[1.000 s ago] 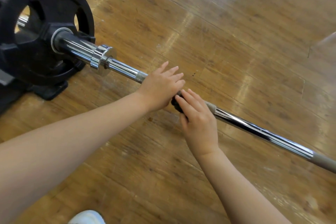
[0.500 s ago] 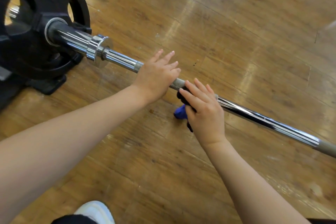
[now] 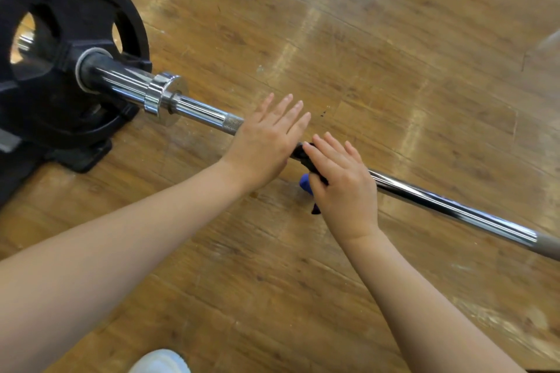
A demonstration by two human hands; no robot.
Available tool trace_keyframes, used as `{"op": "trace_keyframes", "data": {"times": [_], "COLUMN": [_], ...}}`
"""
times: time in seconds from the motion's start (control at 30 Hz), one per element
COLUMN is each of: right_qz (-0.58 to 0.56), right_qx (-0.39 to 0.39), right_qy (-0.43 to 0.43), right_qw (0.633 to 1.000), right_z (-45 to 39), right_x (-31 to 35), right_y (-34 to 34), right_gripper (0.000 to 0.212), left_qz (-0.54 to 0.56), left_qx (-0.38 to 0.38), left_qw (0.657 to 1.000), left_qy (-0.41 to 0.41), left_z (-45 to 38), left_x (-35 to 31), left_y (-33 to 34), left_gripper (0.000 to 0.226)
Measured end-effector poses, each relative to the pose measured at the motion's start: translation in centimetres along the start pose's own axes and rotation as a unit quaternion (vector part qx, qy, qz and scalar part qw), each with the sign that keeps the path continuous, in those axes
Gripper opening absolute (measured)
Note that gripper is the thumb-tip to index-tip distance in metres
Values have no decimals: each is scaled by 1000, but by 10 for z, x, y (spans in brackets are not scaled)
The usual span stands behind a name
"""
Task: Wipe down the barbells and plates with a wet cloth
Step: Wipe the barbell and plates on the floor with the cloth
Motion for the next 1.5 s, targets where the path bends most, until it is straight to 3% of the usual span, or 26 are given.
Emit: {"op": "trace_keyframes", "data": {"times": [0.07,0.2,0.3,0.4,0.5,0.57,0.67,0.77,0.9,1.1,1.23,1.37,1.5], "right_qz": [6,10,-30,-33,-1,4,8,-4,-8,23,12,15,20], "right_qx": [-14,-53,-50,-18,-10,-23,-60,-44,-2,-39,-32,6,-20], "right_qy": [24,83,78,47,22,30,41,-11,-12,50,-1,-7,42], "right_qw": [1000,995,995,998,1000,999,997,999,1000,998,999,1000,999], "right_z": [7,11,-11,-18,3,14,10,-5,4,28,11,10,28], "right_x": [-11,-13,8,12,-10,-17,-7,11,-2,-29,-1,-10,-31], "right_y": [-8,-21,-15,-5,-7,-11,-14,-5,-2,-25,-12,-4,-22], "right_gripper": [34,33,36,37,34,35,33,34,36,34,34,38,37], "left_qz": [-17,-27,8,72,28,18,0,0,-7,29,31,16,46], "left_qx": [-19,-1,-27,33,116,125,55,-10,-15,49,2,117,207], "left_qw": [1000,999,999,996,993,992,998,999,999,998,1000,993,977], "left_qy": [16,43,46,29,25,24,35,36,27,-10,2,-8,-16], "left_z": [-2,-5,-7,-13,-17,-18,-12,-7,-8,-15,-12,-18,-23], "left_x": [-2,1,0,2,2,2,3,2,-1,4,4,1,7], "left_y": [-7,-3,-4,-1,6,6,2,-5,-3,7,0,8,11], "left_gripper": [45,42,36,35,40,38,36,30,29,39,35,39,27]}}
Point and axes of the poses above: each hand's wrist, its own z-axis away from the middle knuckle, its own y-axis out of the palm, x = y × z, the point moved 7 cm from there along -z, towards the middle knuckle, and after that the axes turned 1 degree about -y, right-handed, at the moved point
